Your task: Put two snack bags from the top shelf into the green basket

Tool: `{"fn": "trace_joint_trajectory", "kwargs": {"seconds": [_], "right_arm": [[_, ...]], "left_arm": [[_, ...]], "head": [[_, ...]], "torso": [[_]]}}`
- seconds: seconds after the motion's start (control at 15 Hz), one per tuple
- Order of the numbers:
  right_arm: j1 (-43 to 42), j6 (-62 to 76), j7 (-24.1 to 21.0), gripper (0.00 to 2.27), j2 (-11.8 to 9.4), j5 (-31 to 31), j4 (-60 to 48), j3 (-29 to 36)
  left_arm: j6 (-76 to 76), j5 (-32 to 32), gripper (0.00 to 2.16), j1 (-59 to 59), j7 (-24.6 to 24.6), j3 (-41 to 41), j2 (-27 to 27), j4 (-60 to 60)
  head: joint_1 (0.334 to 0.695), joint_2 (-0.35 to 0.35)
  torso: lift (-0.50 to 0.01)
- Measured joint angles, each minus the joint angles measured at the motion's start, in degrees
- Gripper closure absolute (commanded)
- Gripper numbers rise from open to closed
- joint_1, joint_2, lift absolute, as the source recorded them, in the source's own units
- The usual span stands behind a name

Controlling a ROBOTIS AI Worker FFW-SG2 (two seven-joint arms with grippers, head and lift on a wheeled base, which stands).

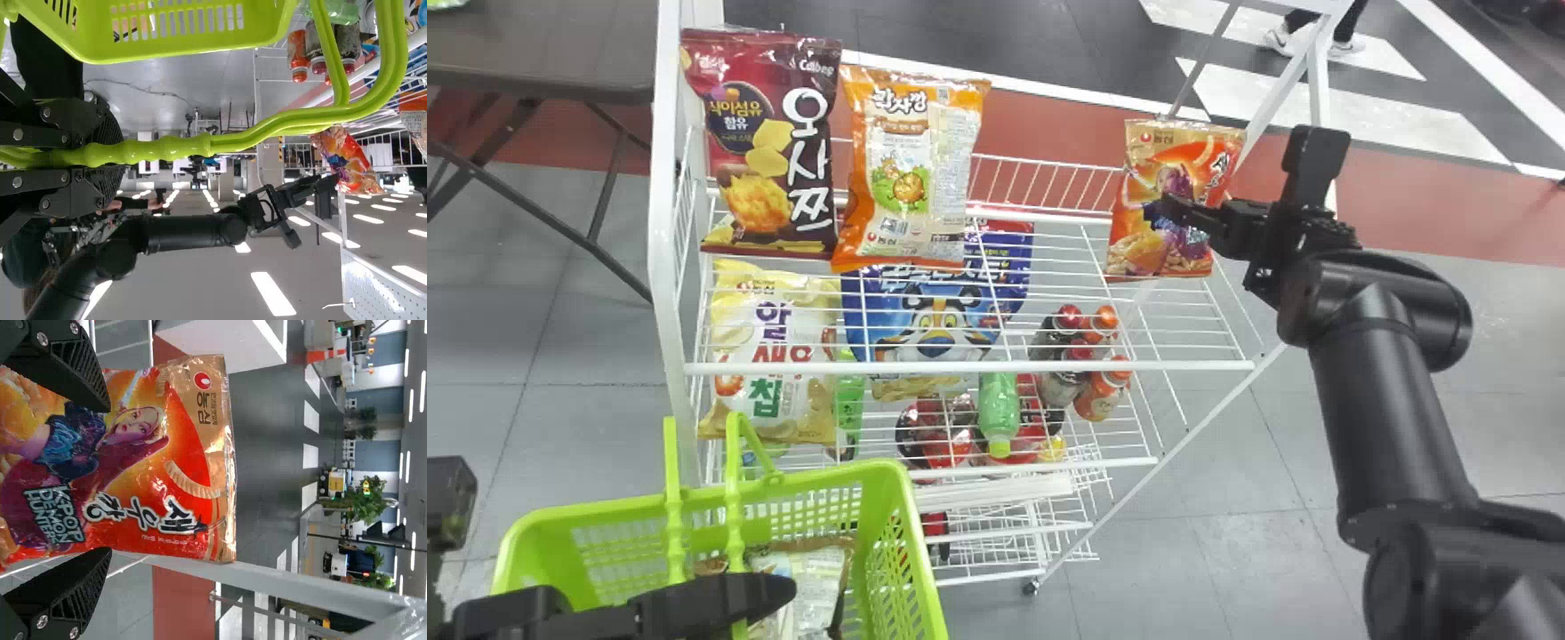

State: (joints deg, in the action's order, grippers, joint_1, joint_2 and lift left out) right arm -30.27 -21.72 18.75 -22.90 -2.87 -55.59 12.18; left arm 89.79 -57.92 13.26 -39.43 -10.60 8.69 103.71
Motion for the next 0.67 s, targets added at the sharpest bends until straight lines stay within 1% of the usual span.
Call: {"fn": "trace_joint_trajectory", "kwargs": {"seconds": [0.07, 0.27, 0.33, 0.4, 0.47, 0.53, 0.67], "right_arm": [[-1.6, 1.7, 0.2, 0.19, -0.1, 0.8, 3.0, -1.0], [-2.8, 3.2, 0.4, 0.63, -0.2, 1.3, 6.2, -4.0], [-3.0, 3.2, 0.4, 0.96, -0.2, 1.6, 6.9, -4.6], [-3.2, 3.1, 0.4, 1.53, -0.2, 2.0, 7.5, -5.2], [-3.3, 2.8, 0.2, 2.00, -0.2, 2.2, 7.9, -5.4], [-3.4, 2.2, -0.3, 2.24, -0.3, 2.4, 8.0, -5.4], [-3.4, 1.2, -1.6, 2.24, -0.4, 2.4, 8.1, -5.4]], "left_arm": [[0.0, 0.0, 2.14, 0.0, -0.2, 0.0, 0.0, 0.0], [0.0, 0.0, 2.15, 0.1, -0.4, -0.2, 0.0, 0.0], [0.0, 0.0, 2.15, 0.1, -0.5, -0.2, 0.0, 0.0], [0.0, 0.0, 2.15, 0.1, -0.6, -0.1, 0.0, 0.0], [0.0, 0.0, 2.15, 0.1, -0.8, -0.2, 0.1, 0.0], [0.0, 0.0, 2.15, 0.1, -0.9, -0.2, 0.2, 0.0], [0.0, 0.0, 2.15, 0.1, -1.0, -0.3, 0.3, -0.2]], "head": [[0.695, -0.350], [0.695, -0.350], [0.695, -0.350], [0.695, -0.350], [0.695, -0.350], [0.695, -0.350], [0.695, -0.350]], "torso": [[-0.001], [-0.001], [-0.001], [-0.001], [-0.001], [-0.001], [-0.001]]}}
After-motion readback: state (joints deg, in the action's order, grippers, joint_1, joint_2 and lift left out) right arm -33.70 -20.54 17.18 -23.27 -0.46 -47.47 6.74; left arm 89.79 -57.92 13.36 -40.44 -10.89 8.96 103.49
